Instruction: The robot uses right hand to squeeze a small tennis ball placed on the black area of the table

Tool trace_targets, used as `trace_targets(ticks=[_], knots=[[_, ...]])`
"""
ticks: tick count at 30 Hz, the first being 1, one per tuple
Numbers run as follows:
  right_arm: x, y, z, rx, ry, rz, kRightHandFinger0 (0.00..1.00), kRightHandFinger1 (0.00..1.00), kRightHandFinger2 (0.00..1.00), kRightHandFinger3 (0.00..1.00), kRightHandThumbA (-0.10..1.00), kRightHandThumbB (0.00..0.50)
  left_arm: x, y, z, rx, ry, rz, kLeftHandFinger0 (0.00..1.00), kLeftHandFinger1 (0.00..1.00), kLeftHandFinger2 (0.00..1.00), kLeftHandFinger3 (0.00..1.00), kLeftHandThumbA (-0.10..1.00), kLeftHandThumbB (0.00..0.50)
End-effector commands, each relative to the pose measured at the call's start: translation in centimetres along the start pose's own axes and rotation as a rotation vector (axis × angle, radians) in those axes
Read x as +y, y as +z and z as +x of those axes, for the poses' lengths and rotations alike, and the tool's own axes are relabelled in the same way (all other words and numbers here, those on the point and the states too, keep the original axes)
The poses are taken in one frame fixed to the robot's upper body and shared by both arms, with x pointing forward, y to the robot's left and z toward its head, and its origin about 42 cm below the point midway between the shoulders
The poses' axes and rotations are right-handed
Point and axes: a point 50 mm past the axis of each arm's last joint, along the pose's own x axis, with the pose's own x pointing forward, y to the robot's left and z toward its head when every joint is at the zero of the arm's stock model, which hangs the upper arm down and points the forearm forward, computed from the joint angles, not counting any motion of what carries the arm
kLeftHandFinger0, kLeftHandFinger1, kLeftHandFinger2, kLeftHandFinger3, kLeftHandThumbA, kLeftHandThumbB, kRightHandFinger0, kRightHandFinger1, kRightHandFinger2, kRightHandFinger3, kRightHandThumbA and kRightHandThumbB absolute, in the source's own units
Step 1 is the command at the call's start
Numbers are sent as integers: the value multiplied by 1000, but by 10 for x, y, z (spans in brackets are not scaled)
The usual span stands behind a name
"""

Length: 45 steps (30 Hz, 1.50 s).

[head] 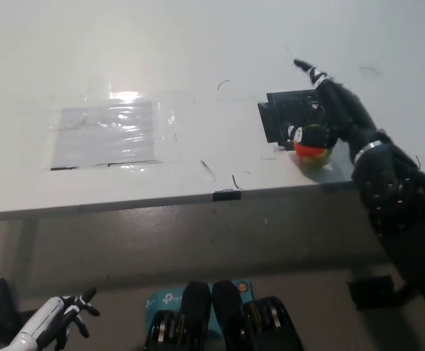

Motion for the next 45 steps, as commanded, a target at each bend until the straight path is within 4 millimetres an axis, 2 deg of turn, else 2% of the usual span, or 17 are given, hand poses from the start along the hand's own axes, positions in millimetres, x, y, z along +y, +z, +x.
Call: trace_targets(ticks=[1, 19, 22, 25, 26, 28, 29, 30, 31, 33, 34, 35, 36, 37, 40, 44, 45], knots=[[-16, 15, 18, -26, -100, -86, 1000, 1000, 1000, 1000, 717, 472, 7, 8, 3, -25, 4, 22, 152, 99, 317, 462, 1000, 462], [54, -64, 13, 111, 5, -21, 1000, 1000, 1000, 1000, 483, 372, 7, 25, 9, -48, -35, 43, 168, 135, 345, 468, 1000, 479], [69, -70, 10, 97, 56, 30, 1000, 1000, 1000, 1000, 365, 318, 7, 27, 12, -60, -34, 47, 149, 126, 337, 458, 1000, 487], [82, -70, 8, 63, 109, 28, 924, 1000, 1000, 1000, 146, 157, 6, 27, 13, -64, -37, 43, 176, 135, 346, 511, 1000, 497], [88, -66, 8, 43, 134, 10, 743, 934, 1000, 1000, 33, 141, 5, 27, 13, -59, -38, 49, 179, 139, 348, 511, 1000, 491], [92, -67, 7, 4, 133, 29, 627, 679, 919, 1000, -100, 54, 4, 27, 13, -57, -42, 48, 182, 147, 360, 515, 1000, 486], [93, -66, 7, 1, 131, 38, 453, 531, 812, 1000, -100, 11, 4, 27, 13, -56, -42, 47, 181, 143, 360, 504, 1000, 488], [96, -62, 6, -26, 128, 40, 60, 143, 555, 1000, -100, 0, 4, 26, 13, -58, -42, 51, 169, 129, 345, 482, 1000, 482], [97, -62, 5, -30, 127, 40, 2, 60, 511, 1000, -100, 0, 4, 27, 13, -59, -42, 52, 167, 128, 343, 479, 1000, 482], [96, -60, 5, -57, 133, -48, 0, 0, 194, 1000, -100, 0, 5, 28, 12, -59, -42, 50, 187, 141, 357, 552, 1000, 492], [95, -61, 4, -64, 131, -68, 42, 158, 300, 712, -100, 0, 7, 29, 12, -59, -41, 52, 195, 147, 366, 575, 1000, 490], [95, -61, 4, -70, 128, -83, 37, 175, 282, 595, -100, 0, 7, 30, 11, -57, -42, 53, 196, 149, 364, 575, 1000, 488], [94, -64, 3, -50, 140, -121, 1, 12, 93, 240, -100, 6, 8, 30, 12, -73, -41, 51, 189, 147, 372, 553, 1000, 479], [95, -67, 2, -51, 132, -137, 0, 0, 16, 92, -100, 63, 7, 30, 12, -76, -40, 58, 184, 145, 375, 549, 1000, 484], [97, -71, -2, -22, 111, -182, 0, 5, 3, 21, -100, 128, 9, 30, 12, -73, -43, 62, 193, 158, 387, 558, 1000, 499], [101, -78, -8, 14, 29, -215, 0, 154, 416, 239, -100, 10, 8, 29, 11, -67, -43, 62, 172, 133, 370, 539, 1000, 500], [102, -81, -10, 15, -27, -223, 0, 157, 453, 153, -100, 13, 7, 27, 11, -68, -46, 53, 173, 132, 367, 526, 1000, 500]])
